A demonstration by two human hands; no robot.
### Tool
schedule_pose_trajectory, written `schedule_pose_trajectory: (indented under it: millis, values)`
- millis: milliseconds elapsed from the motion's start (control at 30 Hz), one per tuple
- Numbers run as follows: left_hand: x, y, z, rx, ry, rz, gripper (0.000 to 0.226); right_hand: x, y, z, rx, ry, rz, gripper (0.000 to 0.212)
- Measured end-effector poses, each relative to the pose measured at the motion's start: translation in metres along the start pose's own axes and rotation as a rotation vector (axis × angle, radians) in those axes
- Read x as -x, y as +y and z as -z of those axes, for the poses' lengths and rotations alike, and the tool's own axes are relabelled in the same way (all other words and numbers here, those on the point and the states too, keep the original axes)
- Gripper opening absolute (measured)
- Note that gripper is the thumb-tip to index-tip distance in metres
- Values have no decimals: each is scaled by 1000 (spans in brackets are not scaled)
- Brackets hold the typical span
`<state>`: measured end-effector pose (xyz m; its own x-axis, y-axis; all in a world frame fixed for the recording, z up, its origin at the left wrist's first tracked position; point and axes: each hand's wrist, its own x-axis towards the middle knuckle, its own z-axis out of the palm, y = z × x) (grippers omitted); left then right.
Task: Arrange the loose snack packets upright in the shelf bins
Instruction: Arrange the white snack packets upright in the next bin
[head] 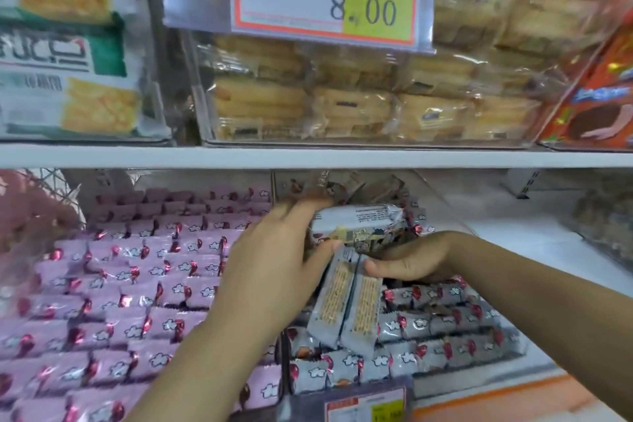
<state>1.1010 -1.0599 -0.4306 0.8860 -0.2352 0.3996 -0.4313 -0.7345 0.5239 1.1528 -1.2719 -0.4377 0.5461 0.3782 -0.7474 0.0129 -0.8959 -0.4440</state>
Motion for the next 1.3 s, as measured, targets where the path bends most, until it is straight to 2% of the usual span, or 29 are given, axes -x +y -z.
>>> schedule_pose_trajectory:
  millis: [200, 367, 533, 633, 733, 833, 1033, 1200, 1300]
  values:
    - [-1, 0, -3, 10, 1, -9, 45, 0, 2, -1, -16, -24, 22, 146]
    - [0, 0, -3, 55, 12, -11, 44, 9, -1, 0, -27, 78, 96, 141]
    - [0, 0, 0, 78, 13, -11, 42, 20, 5, -2, -71, 262, 139, 95]
    - [1, 2, 2, 64, 20, -3, 43, 25, 7, -2, -219, 371, 170, 40]
    - [2, 4, 4, 52, 35, 6, 44, 31, 11, -6, -251, 443, 157, 46]
    - [4, 7, 7, 40, 43, 10, 44, 35, 15, -11, -323, 525, 206, 35]
    - [8, 13, 7, 42, 65, 2, 42, 54, 14, -22, -322, 913, 252, 32]
    - [12, 20, 9, 83, 107, 14, 40, 84, 0, -56, -36, 1103, 255, 47]
    - [15, 27, 11, 140, 96, 44, 36, 96, -8, -83, 24, 1181, 291, 55]
